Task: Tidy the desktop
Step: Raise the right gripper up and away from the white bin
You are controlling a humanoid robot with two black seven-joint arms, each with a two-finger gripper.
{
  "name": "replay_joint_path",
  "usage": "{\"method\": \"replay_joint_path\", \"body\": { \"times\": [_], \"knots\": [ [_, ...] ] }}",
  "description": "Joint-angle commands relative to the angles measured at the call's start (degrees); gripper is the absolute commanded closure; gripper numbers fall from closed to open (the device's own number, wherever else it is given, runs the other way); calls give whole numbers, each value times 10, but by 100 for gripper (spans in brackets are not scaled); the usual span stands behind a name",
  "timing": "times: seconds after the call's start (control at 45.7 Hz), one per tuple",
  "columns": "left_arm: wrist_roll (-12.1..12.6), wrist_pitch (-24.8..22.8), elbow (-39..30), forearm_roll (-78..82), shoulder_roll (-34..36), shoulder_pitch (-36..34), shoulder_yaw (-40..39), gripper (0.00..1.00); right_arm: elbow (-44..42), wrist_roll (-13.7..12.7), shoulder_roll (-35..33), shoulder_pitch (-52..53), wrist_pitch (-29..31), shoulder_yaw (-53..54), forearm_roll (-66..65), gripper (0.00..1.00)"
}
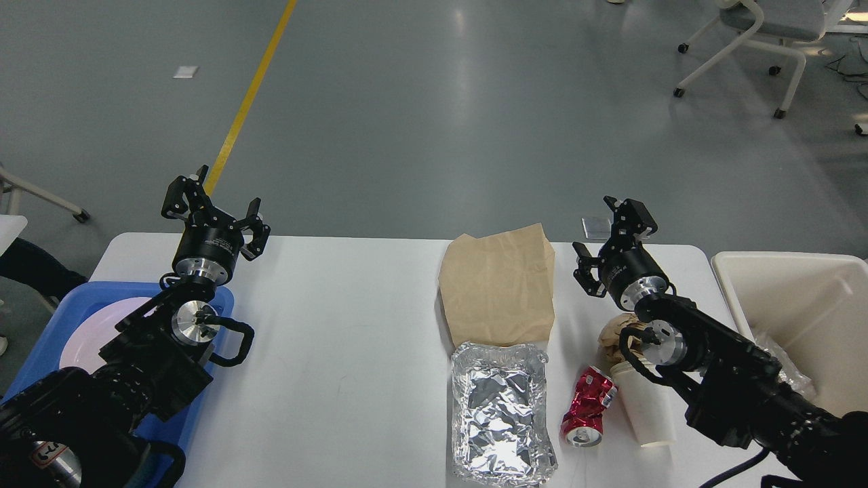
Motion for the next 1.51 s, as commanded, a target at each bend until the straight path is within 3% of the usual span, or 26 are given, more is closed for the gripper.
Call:
{"method": "replay_joint_path", "body": {
  "times": [0.0, 1.007, 1.489],
  "knots": [
    [0, 0, 0, 0, 0, 0, 0, 4, -1, 0, -1, 0, 0, 0, 0, 0],
    [0, 0, 0, 0, 0, 0, 0, 4, 1, -4, -1, 4, -1, 1, 0, 0],
    [0, 0, 0, 0, 0, 0, 0, 4, -5, -5, -40, 11, -5, 12, 7, 0]
  ]
}}
